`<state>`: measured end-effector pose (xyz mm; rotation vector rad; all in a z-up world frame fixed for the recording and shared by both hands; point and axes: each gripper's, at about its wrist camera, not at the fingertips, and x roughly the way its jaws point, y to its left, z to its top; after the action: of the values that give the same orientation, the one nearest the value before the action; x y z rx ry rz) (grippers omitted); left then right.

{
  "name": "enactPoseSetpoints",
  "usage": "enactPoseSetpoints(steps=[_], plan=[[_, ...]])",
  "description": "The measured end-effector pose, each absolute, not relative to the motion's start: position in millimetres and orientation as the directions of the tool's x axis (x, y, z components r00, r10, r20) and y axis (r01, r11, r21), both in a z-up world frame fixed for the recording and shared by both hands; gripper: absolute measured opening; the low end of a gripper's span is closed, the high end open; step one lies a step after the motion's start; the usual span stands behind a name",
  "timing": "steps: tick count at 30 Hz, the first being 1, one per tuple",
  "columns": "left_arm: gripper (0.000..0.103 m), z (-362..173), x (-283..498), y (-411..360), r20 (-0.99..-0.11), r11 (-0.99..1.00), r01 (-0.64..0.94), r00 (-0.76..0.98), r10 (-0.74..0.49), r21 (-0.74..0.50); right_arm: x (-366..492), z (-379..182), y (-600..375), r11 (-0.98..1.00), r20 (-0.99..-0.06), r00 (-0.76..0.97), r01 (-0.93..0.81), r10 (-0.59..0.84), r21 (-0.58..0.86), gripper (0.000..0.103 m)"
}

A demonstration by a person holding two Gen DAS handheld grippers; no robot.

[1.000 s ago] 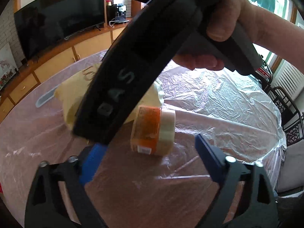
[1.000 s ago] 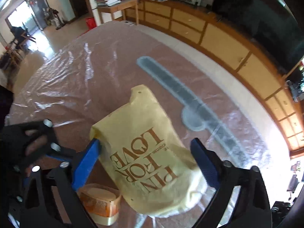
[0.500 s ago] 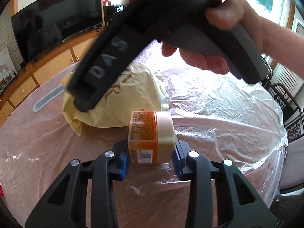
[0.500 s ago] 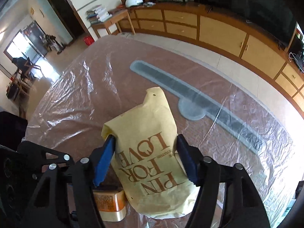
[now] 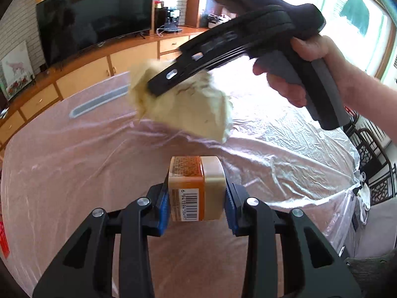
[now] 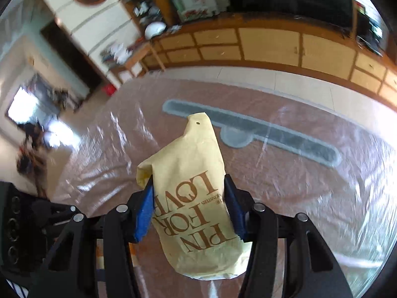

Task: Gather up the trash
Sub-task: 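Carry the tape roll and yellow paper bag over the black bin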

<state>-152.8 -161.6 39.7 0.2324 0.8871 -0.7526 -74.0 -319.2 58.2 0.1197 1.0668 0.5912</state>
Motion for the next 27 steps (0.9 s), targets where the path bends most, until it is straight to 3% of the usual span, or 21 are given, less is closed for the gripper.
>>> enactPoseSetpoints(steps=[6, 27], plan=[[0.037, 46.0, -166.3, -140.0, -0.762, 0.765, 0.631, 0.432, -0.483, -0.127, -112.6, 73.7, -335.7, 0.838, -0.732, 0.416, -0.35, 0.54, 0.419, 0.051], [0.037, 65.5, -236.0, -123.9, -0.74, 0.824, 0.556, 0.505, -0.443, -0.114, -273.5, 99.0, -344.0, 0.858, -0.695, 0.503, -0.298, 0.513, 0.418, 0.051]])
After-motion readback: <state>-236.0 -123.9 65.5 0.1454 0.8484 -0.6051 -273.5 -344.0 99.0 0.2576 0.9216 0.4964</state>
